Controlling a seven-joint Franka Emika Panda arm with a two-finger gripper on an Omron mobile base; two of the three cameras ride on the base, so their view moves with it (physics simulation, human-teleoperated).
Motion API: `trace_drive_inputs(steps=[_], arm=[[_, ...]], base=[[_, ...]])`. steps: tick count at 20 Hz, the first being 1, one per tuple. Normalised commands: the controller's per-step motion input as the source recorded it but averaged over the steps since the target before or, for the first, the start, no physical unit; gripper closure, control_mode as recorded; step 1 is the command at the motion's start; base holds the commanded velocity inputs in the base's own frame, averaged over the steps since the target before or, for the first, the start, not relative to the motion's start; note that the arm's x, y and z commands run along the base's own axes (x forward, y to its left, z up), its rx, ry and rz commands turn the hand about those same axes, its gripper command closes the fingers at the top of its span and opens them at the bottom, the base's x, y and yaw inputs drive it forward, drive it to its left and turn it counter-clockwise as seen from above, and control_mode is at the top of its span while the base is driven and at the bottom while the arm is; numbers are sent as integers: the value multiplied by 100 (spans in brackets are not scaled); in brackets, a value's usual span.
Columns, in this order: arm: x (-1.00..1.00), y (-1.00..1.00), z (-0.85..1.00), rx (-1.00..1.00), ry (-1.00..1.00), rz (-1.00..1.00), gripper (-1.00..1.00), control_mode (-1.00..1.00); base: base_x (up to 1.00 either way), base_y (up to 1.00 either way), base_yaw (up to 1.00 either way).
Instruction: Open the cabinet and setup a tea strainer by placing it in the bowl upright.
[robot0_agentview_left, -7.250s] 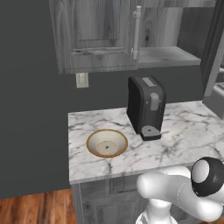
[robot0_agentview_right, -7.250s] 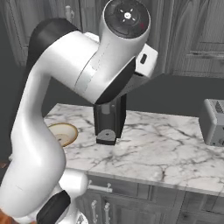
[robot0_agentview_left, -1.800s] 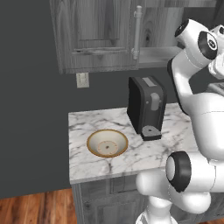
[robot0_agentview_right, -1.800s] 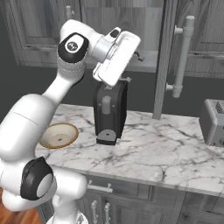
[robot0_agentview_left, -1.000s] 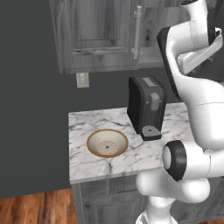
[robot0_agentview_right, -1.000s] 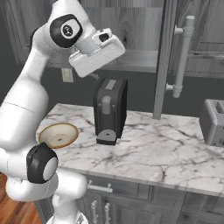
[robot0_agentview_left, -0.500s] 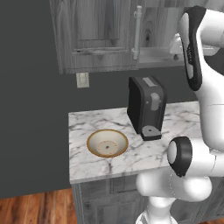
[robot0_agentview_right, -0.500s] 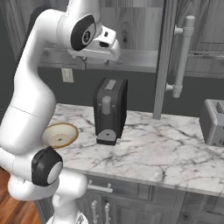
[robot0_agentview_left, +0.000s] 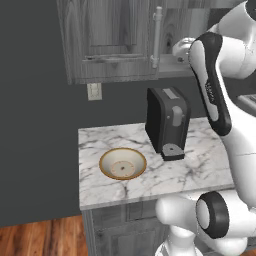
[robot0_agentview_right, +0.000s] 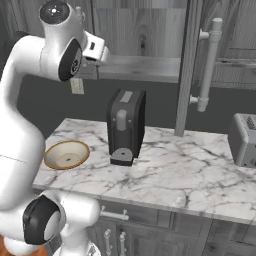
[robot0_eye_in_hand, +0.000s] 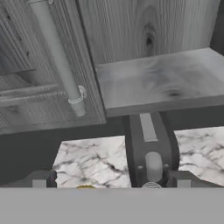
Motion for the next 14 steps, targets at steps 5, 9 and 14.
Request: trace_drive_inputs(steps=[5, 9, 14], arm=[[0, 70, 69, -26, -7, 0, -100, -100], [1, 37, 46, -12, -1, 0, -100, -100], [8, 0, 0, 7, -2, 0, -100, -100]], base=[[0, 0, 0], [0, 0, 0], [0, 0, 0]])
